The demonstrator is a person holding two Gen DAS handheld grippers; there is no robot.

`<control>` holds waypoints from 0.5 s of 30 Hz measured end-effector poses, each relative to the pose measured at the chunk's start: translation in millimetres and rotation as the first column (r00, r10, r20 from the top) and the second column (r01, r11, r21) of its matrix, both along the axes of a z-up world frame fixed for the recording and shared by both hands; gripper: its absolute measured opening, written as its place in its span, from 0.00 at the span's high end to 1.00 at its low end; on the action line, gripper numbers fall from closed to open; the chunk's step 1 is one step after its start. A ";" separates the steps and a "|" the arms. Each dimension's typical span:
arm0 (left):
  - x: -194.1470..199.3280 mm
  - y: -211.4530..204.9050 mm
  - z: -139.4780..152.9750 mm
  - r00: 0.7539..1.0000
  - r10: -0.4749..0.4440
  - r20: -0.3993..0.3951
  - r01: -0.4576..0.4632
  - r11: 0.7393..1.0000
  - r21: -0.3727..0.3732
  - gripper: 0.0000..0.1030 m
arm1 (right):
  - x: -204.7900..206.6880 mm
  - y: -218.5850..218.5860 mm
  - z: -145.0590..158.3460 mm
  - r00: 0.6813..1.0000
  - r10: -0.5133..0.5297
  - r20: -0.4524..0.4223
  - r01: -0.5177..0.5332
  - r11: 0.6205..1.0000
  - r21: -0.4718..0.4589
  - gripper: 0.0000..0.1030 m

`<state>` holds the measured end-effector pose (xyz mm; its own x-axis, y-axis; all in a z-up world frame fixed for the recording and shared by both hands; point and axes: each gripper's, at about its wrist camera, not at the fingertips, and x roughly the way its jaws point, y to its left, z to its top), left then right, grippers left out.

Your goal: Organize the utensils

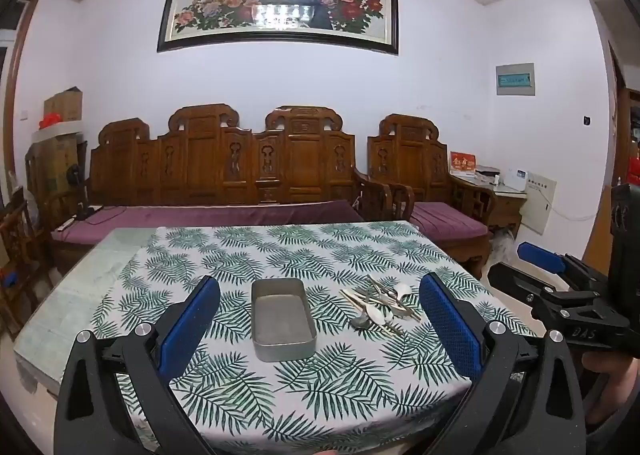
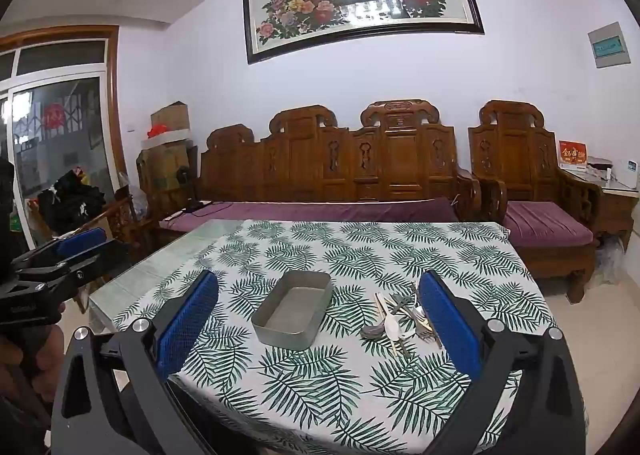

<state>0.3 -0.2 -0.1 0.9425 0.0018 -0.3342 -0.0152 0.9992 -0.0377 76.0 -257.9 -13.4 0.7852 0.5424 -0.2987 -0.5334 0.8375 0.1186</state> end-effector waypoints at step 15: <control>-0.3 0.2 0.2 1.000 0.002 0.006 -0.002 1.000 0.002 0.06 | 0.0 -0.9 0.0 1.000 0.000 -0.003 0.000 1.000 0.005 0.02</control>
